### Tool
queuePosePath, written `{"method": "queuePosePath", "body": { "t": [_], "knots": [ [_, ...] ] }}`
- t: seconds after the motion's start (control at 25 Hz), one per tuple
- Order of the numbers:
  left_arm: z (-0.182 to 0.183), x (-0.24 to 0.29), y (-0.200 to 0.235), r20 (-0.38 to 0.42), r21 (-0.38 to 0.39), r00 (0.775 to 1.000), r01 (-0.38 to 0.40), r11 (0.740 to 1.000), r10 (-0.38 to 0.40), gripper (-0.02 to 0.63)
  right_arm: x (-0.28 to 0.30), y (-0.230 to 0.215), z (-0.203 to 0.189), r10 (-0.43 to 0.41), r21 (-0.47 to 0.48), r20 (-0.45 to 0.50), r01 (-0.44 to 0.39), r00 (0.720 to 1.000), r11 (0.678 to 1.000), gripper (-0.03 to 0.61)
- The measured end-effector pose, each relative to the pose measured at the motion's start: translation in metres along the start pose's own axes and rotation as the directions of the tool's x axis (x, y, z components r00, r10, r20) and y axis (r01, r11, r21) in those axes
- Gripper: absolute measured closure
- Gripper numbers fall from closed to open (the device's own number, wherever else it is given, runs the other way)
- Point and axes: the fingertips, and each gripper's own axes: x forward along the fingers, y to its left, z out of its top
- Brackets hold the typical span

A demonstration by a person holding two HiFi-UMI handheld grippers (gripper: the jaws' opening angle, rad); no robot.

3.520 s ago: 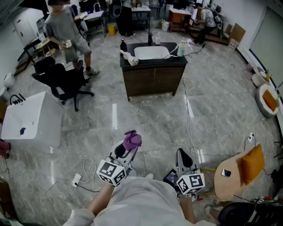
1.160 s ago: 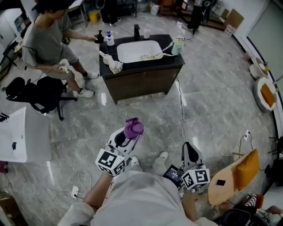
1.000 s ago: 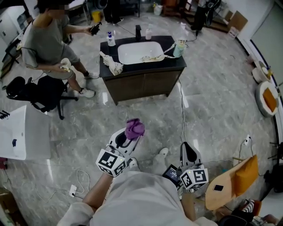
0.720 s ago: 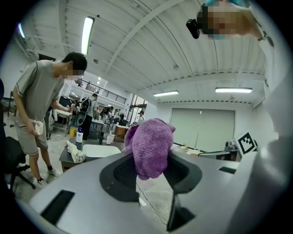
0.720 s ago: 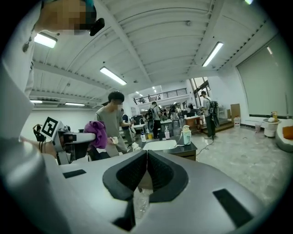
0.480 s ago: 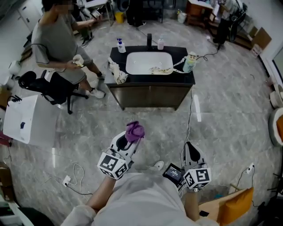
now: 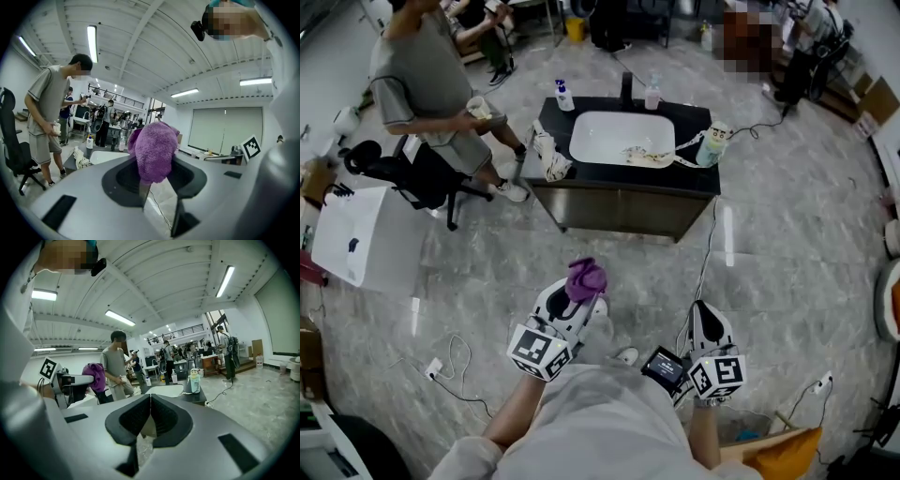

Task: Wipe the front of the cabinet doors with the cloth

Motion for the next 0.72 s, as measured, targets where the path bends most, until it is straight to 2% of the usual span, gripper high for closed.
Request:
{"method": "queuePosePath", "body": {
  "t": [0.16,0.32,0.52,0.72],
  "knots": [
    [-0.007,0.038,0.015,-0.017,-0.005,0.999,0.032,0.999,-0.033,0.471,0.028,-0.009,0.014,-0.003,-0.023,-0.004,0.003,1.000,1.000,0.551],
    [-0.014,0.091,0.023,-0.045,-0.062,0.991,0.121,0.991,-0.124,0.471,0.046,-0.025,0.030,-0.076,-0.001,-0.002,0.076,0.997,0.997,0.551],
    [0.001,0.146,0.022,-0.037,-0.036,0.964,0.264,0.964,-0.265,0.471,0.075,-0.045,0.032,-0.154,0.004,-0.061,0.155,0.986,0.988,0.551],
    [-0.012,0.183,0.045,-0.081,-0.107,0.931,0.348,0.931,-0.357,0.471,0.119,-0.051,0.034,-0.188,0.009,-0.075,0.190,0.979,0.982,0.551]
  ]
}}
